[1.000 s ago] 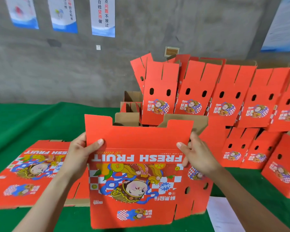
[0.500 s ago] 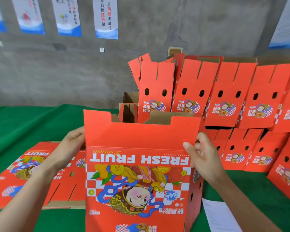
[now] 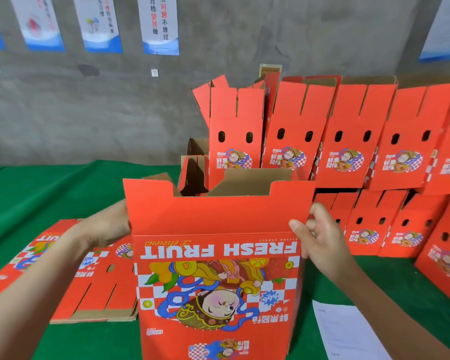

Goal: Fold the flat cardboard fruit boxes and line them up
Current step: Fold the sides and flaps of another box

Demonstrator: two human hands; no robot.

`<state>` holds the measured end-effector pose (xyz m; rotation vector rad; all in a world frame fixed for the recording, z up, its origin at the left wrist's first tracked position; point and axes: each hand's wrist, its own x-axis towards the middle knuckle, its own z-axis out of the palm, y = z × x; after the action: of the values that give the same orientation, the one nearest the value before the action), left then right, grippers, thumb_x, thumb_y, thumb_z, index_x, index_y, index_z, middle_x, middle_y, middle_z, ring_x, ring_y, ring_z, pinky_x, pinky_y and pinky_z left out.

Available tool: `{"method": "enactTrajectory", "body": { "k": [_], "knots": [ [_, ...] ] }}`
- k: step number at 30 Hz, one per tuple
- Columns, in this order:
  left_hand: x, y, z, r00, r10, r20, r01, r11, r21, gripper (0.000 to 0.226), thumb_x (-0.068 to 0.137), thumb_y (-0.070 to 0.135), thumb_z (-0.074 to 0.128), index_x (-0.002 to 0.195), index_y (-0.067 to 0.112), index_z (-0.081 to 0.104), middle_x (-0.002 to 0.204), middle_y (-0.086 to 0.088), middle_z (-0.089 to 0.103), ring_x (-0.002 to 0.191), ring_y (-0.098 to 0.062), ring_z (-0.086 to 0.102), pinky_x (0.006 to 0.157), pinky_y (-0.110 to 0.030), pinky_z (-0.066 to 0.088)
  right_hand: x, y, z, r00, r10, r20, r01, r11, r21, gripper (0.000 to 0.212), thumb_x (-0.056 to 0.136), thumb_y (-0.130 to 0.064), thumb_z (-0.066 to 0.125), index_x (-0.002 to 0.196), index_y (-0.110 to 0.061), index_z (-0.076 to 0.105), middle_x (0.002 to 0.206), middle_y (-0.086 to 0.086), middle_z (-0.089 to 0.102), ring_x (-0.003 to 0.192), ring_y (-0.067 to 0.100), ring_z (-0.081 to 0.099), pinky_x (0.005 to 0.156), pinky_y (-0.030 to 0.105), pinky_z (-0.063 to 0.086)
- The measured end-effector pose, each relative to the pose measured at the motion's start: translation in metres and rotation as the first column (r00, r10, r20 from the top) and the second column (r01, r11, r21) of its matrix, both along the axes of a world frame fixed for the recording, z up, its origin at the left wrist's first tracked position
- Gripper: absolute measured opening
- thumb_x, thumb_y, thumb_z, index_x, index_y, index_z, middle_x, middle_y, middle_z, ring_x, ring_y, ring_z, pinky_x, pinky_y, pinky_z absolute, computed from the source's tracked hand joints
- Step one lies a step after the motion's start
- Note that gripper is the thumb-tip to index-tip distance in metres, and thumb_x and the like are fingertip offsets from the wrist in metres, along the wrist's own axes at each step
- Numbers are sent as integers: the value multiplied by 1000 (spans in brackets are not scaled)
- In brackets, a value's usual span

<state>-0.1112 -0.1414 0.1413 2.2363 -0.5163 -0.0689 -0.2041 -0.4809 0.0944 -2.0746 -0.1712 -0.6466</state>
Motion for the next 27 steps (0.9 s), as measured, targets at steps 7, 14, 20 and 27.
{"method": "enactTrajectory", "body": {
  "k": [7, 14, 20, 27],
  "knots": [
    [-21, -25, -40, 946, 265, -188, -324, 734, -596, 55, 84, -17, 44, 44, 13, 67, 43, -2, 60, 34, -9, 53, 37, -14, 40, -22, -5, -9, 989, -140, 37, 142, 988, -62, 46, 91, -45, 49, 62, -12, 35, 43, -3, 31, 41, 10, 25, 45, 19, 21],
    [-52, -37, -67, 872, 423, -248, -441, 457, -772, 51, 84, -15, 38, 87, 18, 77, 65, 0, 71, 41, -4, 55, 40, -11, 41, -46, 9, -11, 955, -297, -24, 298, 952, 65, 60, 88, -52, 44, 40, -21, 24, 37, -6, 28, 40, 10, 30, 50, 26, 19],
    [-64, -44, -82, 764, 591, -259, -572, 433, -697, 45, 88, -8, 41, 128, 6, 56, 56, -6, 67, 44, -13, 60, 44, -21, 48, -38, 1, -16, 943, -295, -152, 310, 947, 89, 68, 92, -24, 60, 35, -17, 22, 34, -4, 19, 39, 11, 27, 48, 25, 18],
    [-72, -42, -82, 745, 663, 79, -565, 689, -453, 55, 79, 18, 75, 129, 4, 56, 128, -8, 59, 114, -6, 52, 85, -10, 34, -31, -1, -24, 953, -242, -183, 252, 967, 29, 58, 87, -20, 66, 44, 4, 35, 66, -12, 57, 55, 4, 52, 52, 28, 33]
  ]
}}
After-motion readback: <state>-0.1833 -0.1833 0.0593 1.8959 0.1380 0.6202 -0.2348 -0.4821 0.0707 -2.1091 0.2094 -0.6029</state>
